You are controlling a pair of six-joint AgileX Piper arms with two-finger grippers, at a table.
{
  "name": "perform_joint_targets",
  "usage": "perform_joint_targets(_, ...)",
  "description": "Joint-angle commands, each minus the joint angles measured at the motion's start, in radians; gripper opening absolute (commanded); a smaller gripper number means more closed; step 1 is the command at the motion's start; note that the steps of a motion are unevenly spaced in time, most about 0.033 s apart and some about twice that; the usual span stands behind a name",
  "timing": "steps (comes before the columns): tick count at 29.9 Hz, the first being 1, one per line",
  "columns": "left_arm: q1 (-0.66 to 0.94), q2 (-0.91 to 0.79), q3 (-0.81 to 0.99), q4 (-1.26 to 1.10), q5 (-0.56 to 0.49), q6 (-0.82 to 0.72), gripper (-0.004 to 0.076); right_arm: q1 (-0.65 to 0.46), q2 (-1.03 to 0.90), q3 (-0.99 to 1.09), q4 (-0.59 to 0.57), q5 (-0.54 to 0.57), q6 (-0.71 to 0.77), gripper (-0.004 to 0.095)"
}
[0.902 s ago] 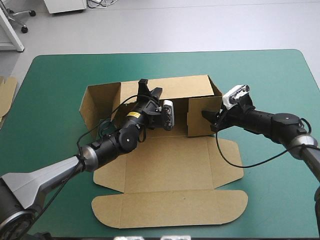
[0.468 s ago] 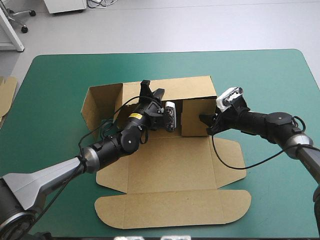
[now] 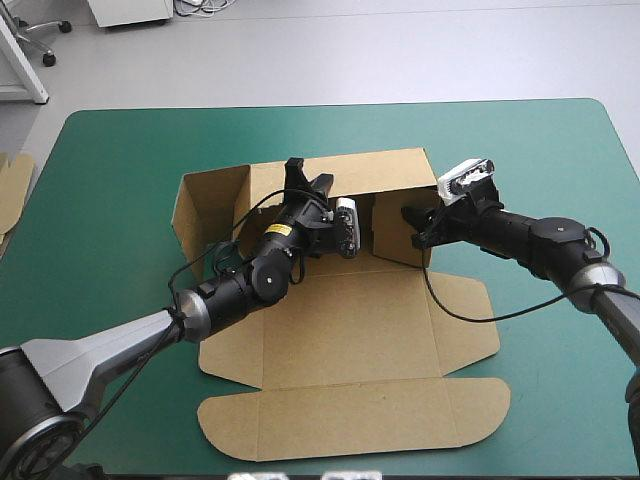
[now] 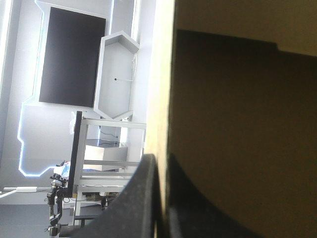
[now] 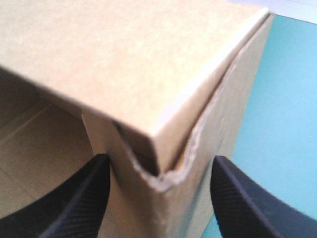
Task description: Fold the box
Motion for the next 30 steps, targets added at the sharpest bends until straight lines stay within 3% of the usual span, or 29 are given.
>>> perform_joint_targets(1,-0.014,-0.020,-0.026,-0.030,-0.006,-0.005,-0.0013,0.010,-0.031,-0.043,0.051,-0.032,0.001,0.0550)
perform_joint_targets(10,-0.014,0.004,-0.054,-0.068,-0.038,-0.005,-0.0007,0.023,-0.031,-0.043,0.032,-0.011,0.105,0.0520)
perform_joint_targets(13,-0.014,0.004,-0.061,-0.068,-0.038,-0.005,-0.0007,0.046,-0.031,-0.043,-0.010,-0.056,0.107,0.0480)
perform_joint_targets(22,-0.014,0.004,-0.061,-0.030,-0.041,-0.005,-0.0007,0.052,-0.028,-0.034,-0.081,-0.045,0.129,0.0471)
perform_joint_targets(30,-0.014,0.002,-0.061,0.002,-0.054,-0.005,-0.0007,0.052,-0.006,-0.029,-0.081,-0.067,0.115,0.0445)
